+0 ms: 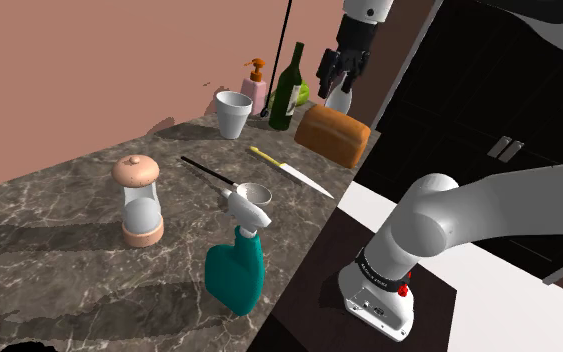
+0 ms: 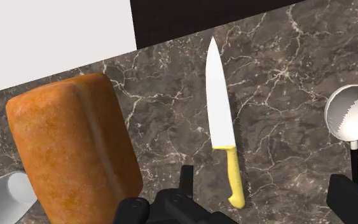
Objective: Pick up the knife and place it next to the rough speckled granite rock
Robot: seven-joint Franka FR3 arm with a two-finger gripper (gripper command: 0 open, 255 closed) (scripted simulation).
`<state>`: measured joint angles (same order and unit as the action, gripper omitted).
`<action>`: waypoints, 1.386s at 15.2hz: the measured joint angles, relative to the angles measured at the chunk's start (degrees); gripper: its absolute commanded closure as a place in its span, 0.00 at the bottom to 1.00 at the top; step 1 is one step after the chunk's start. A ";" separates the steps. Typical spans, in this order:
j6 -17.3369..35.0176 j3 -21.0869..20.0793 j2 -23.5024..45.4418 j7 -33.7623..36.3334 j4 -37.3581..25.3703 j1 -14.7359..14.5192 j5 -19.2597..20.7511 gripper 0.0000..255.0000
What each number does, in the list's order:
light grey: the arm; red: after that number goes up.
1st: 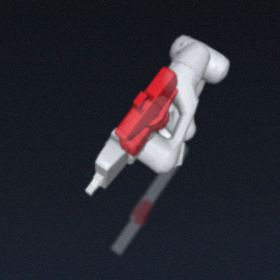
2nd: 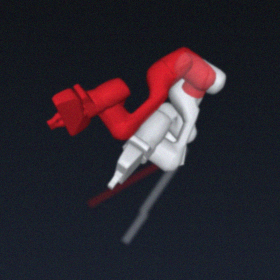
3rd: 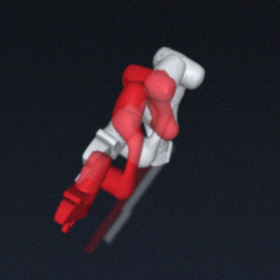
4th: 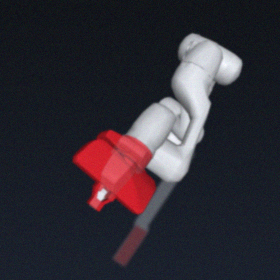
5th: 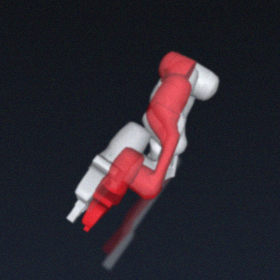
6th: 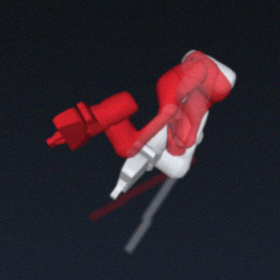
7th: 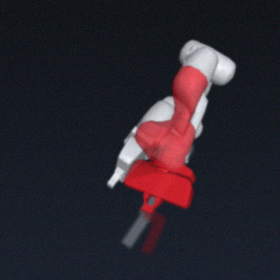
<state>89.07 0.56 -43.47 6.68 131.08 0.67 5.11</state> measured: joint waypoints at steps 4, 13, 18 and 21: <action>3.03 0.66 2.36 -1.97 1.79 -0.64 0.39 0.00; 16.52 3.29 15.72 -10.55 6.57 -2.98 2.05 0.00; 23.73 3.98 25.16 -14.94 6.84 -4.22 2.57 0.00; 27.98 4.24 31.19 -17.45 6.53 -4.78 2.84 0.00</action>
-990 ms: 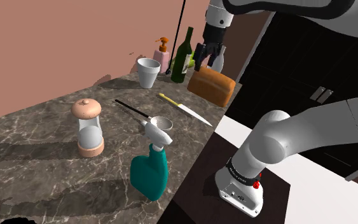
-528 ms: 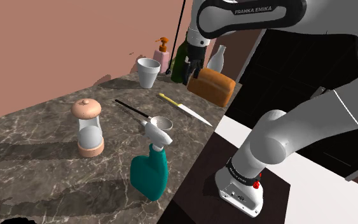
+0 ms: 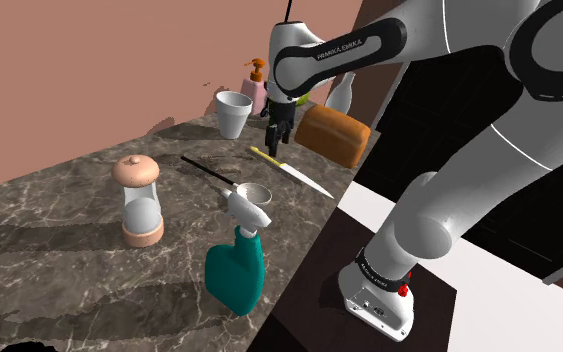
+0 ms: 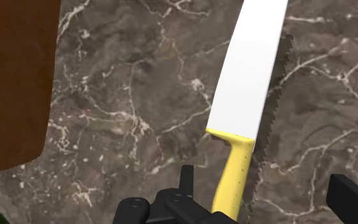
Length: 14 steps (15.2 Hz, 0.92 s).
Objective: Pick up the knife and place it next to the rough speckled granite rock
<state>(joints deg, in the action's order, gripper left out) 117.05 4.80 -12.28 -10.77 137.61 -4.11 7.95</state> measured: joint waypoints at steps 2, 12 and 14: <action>1.78 0.17 1.51 -0.67 0.61 0.01 0.19 0.00; 7.20 0.62 4.03 -0.85 3.55 0.34 0.69 0.00; 7.22 0.62 4.04 -0.85 3.57 0.34 0.69 0.00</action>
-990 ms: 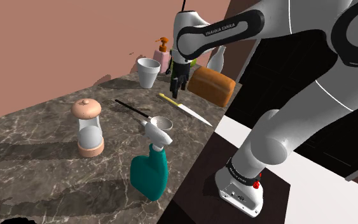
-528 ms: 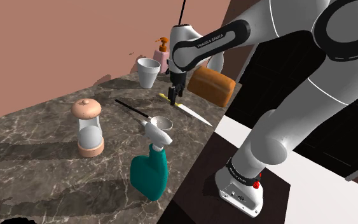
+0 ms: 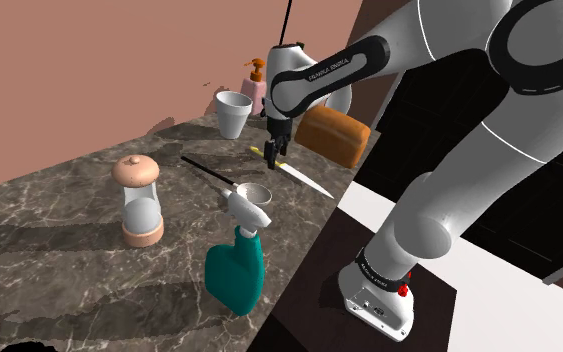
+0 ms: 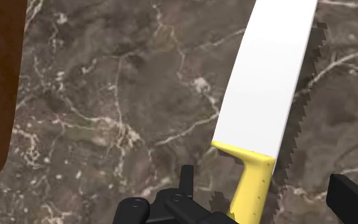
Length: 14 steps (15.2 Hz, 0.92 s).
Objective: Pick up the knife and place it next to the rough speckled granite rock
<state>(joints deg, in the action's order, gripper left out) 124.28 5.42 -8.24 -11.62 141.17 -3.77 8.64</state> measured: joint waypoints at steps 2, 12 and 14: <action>0.00 0.00 0.00 0.00 0.00 0.00 0.00 1.00; -0.35 -0.01 -0.24 -0.06 -0.15 0.00 -0.01 1.00; -1.64 -0.02 -1.00 -0.20 -0.68 0.00 -0.06 1.00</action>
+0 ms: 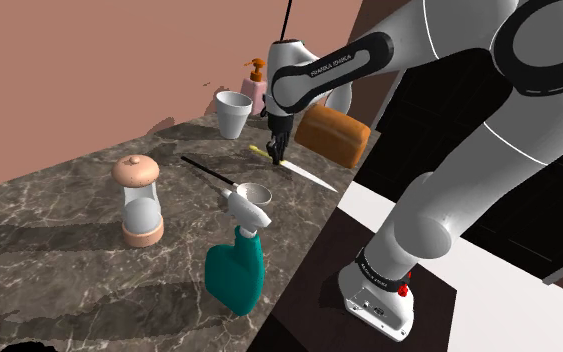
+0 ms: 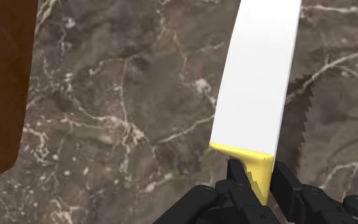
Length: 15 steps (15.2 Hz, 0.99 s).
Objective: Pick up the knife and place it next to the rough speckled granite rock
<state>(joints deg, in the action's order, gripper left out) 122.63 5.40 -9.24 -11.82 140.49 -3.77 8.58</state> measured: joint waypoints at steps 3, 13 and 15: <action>-2.38 -0.02 -1.42 -0.29 -0.98 0.01 -0.07 1.00; -10.63 -0.30 -5.42 -0.99 -5.26 -0.13 -0.41 1.00; -12.19 -0.39 -5.98 -1.07 -6.26 -0.18 -0.50 1.00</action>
<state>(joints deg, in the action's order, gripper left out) 110.45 5.01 -15.22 -12.89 134.24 -3.95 8.08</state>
